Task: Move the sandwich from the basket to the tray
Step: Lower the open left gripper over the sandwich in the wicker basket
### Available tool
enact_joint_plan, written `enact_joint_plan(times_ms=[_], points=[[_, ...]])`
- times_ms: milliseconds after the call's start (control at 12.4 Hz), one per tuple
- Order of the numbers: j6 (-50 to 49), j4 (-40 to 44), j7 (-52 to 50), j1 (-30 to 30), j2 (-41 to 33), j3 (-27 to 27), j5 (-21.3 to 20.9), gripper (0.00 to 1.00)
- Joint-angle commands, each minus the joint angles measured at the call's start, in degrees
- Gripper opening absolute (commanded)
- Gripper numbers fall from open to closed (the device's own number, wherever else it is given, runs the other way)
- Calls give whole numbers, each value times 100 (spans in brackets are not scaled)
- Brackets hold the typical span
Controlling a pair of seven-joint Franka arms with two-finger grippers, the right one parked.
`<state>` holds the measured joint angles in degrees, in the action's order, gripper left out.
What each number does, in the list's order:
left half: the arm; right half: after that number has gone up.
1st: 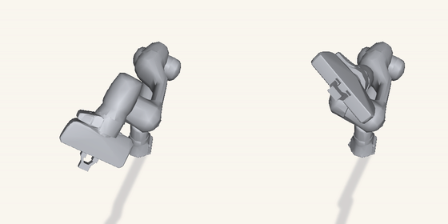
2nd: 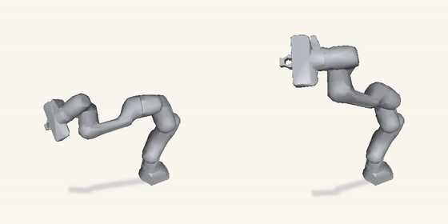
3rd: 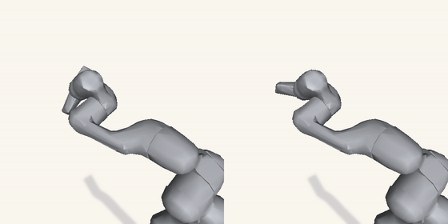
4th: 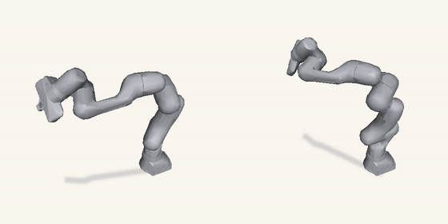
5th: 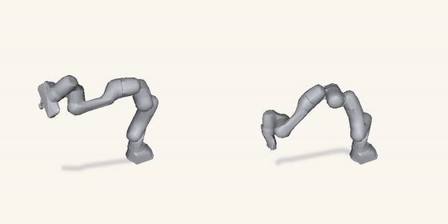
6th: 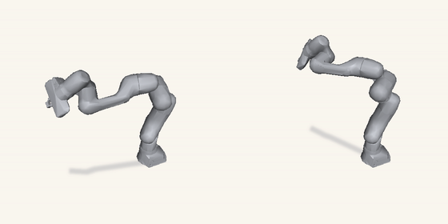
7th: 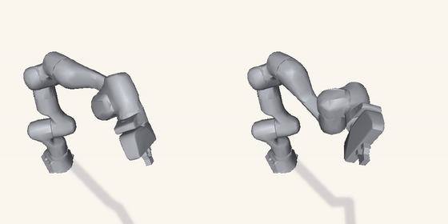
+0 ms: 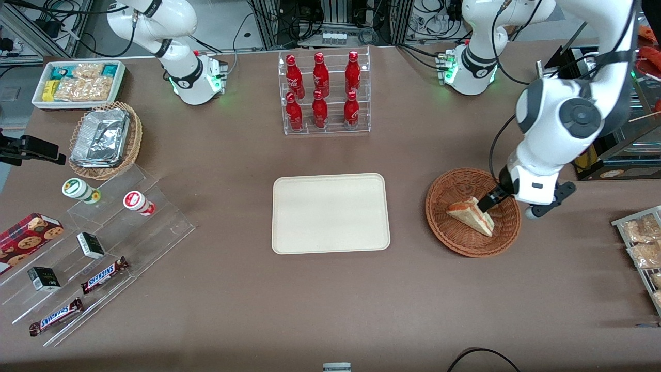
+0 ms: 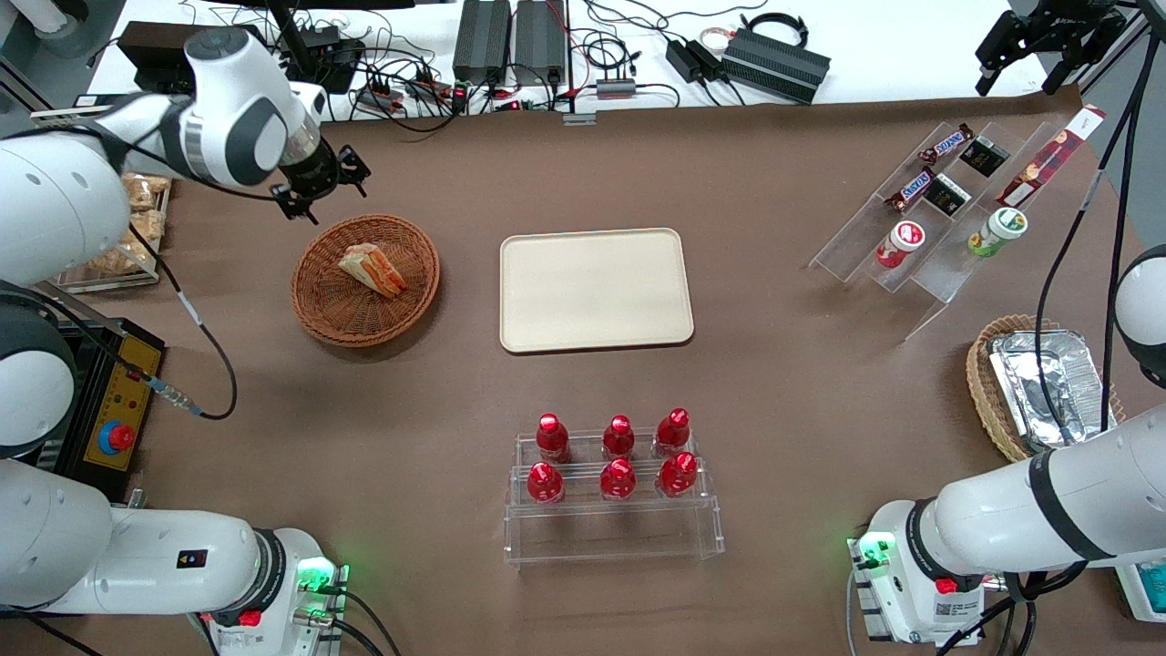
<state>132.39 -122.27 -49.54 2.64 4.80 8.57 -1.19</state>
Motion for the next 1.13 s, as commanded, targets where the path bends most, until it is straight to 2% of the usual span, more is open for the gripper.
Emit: enact_joint_plan(times_ms=[0, 241, 885, 966, 1046], points=[[698, -402, -739, -1, 256, 189, 48, 100], [955, -517, -855, -10, 643, 180, 22, 100], [1157, -517, -864, -71, 1039, 127, -92, 98], [1166, -474, -864, -71, 1136, 127, -92, 72], [1166, -404, -864, -71, 1215, 119, -92, 32]])
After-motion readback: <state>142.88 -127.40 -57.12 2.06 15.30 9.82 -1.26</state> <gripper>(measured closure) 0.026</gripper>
